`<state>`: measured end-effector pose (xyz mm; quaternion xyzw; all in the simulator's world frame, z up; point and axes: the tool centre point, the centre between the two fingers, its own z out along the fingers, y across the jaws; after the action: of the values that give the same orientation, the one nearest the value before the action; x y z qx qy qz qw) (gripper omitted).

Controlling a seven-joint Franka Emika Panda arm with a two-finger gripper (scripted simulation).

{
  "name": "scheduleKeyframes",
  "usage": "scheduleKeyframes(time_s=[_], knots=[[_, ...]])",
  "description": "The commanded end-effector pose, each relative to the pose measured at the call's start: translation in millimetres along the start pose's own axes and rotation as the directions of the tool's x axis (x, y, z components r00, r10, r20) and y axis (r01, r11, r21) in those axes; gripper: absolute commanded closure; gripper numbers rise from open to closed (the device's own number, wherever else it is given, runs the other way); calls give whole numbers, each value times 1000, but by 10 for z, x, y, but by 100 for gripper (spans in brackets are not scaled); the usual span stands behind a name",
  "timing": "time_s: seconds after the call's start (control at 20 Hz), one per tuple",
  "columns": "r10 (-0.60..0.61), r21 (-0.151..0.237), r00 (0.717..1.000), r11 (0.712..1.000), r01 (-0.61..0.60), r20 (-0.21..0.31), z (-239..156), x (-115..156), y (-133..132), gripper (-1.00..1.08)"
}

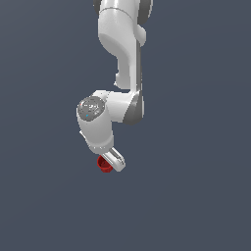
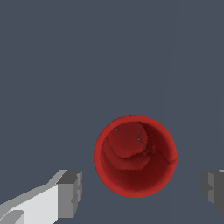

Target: Pick up the object and move it to a goal position.

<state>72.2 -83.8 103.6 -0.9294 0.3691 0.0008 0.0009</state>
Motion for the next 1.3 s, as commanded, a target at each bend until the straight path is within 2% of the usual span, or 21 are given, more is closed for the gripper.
scheduleKeyframes(time_s=[0.0, 0.45, 0.9, 1.2, 1.25], knots=[[29, 0, 1000, 1000, -29, -1, 35, 38, 3, -92], [45, -1, 999, 999, -45, -2, 97, 56, 7, -92], [50, -1, 999, 999, -50, -2, 517, 53, 18, -92], [50, -1, 999, 999, -50, -2, 563, 67, 11, -92], [50, -1, 999, 999, -50, -2, 563, 67, 11, 108]])
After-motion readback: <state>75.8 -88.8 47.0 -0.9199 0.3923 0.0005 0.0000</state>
